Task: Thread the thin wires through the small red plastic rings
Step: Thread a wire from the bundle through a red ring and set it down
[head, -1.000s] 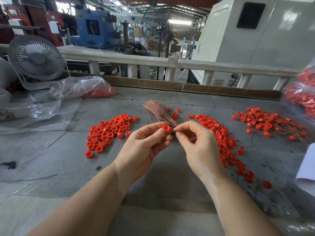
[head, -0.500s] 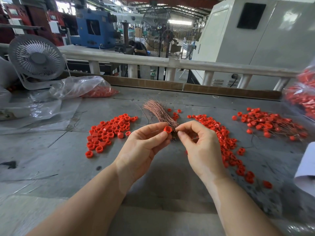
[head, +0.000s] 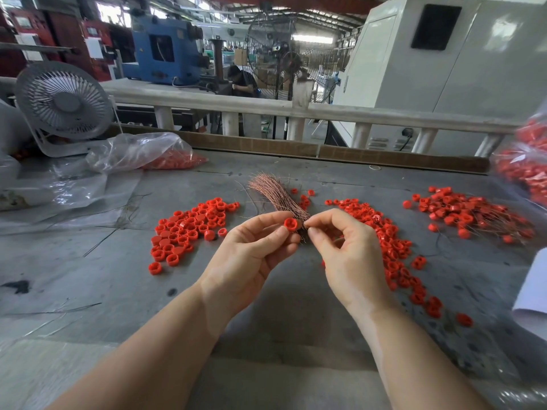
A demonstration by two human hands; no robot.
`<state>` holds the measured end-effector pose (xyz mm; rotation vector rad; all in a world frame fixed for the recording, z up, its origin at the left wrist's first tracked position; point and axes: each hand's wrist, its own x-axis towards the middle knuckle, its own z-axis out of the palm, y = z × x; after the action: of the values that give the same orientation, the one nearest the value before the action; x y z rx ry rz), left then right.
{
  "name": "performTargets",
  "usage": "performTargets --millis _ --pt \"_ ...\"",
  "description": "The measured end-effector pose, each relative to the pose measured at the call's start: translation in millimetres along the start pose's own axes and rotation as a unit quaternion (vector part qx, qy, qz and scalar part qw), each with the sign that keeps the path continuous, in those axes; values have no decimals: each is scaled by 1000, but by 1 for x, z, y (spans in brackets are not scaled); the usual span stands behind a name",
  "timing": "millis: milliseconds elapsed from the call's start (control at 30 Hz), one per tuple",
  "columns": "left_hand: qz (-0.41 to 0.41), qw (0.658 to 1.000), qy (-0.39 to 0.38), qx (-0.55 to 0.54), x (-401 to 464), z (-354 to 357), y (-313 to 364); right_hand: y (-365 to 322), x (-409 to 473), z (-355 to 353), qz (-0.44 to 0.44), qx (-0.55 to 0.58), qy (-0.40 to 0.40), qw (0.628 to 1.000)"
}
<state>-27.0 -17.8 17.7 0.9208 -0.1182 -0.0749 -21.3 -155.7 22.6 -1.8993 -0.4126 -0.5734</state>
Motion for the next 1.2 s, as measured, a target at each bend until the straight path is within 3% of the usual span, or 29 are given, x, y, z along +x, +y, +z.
performTargets --millis 1200 --pt "-32 999 33 -4 -1 2 4 2 -1 3 -44 -97 -12 994"
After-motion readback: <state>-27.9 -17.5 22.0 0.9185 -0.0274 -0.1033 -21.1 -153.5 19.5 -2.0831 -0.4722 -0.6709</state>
